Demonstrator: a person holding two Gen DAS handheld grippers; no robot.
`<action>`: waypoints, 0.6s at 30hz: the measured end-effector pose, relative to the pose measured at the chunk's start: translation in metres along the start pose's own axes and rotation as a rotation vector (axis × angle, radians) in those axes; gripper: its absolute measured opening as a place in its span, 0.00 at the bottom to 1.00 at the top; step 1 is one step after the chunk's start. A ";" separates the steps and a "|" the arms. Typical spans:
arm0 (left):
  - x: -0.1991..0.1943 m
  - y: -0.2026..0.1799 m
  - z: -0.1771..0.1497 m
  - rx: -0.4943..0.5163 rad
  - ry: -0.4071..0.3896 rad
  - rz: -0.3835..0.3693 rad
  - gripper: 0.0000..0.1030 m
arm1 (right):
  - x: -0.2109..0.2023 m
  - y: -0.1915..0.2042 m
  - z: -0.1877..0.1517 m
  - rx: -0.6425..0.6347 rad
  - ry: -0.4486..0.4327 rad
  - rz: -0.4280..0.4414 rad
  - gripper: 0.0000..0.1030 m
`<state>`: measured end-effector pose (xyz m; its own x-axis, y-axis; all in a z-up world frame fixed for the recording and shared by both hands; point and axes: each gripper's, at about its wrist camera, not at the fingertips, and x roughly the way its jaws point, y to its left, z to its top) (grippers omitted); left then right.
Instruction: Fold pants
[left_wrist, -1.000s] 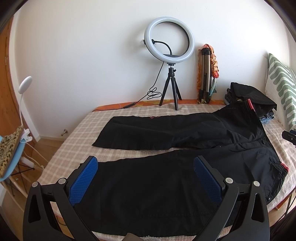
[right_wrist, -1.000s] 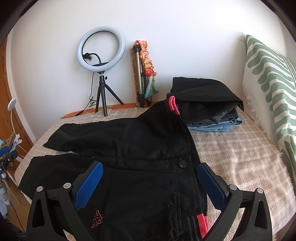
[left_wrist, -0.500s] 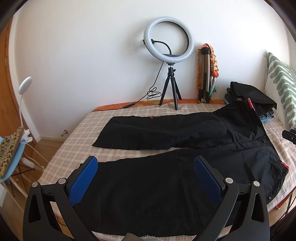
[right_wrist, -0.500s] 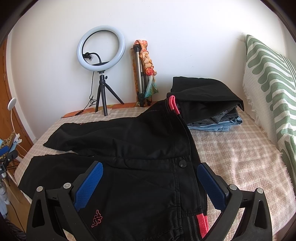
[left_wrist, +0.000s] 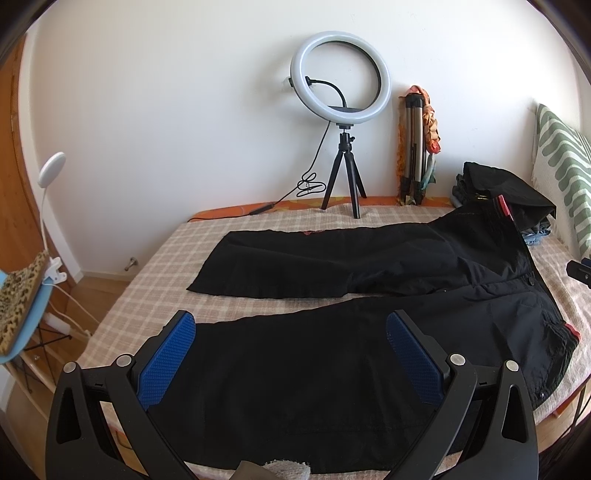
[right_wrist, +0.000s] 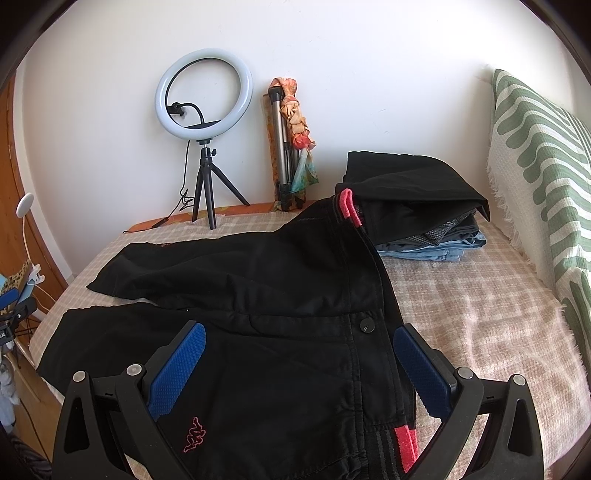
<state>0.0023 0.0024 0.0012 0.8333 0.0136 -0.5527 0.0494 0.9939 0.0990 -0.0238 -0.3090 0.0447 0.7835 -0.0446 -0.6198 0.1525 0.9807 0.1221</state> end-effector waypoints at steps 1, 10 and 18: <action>0.001 0.002 0.001 -0.002 0.002 0.000 1.00 | 0.000 0.000 0.000 -0.002 -0.001 0.000 1.00; 0.003 0.021 0.009 0.007 -0.040 0.029 1.00 | -0.001 0.007 0.001 -0.041 -0.008 0.019 0.99; 0.012 0.037 0.008 -0.004 -0.045 -0.011 0.97 | 0.001 0.029 -0.004 -0.121 -0.012 0.117 0.99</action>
<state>0.0190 0.0387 0.0048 0.8567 -0.0027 -0.5158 0.0572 0.9943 0.0899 -0.0210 -0.2796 0.0449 0.7991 0.0701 -0.5971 -0.0138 0.9951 0.0984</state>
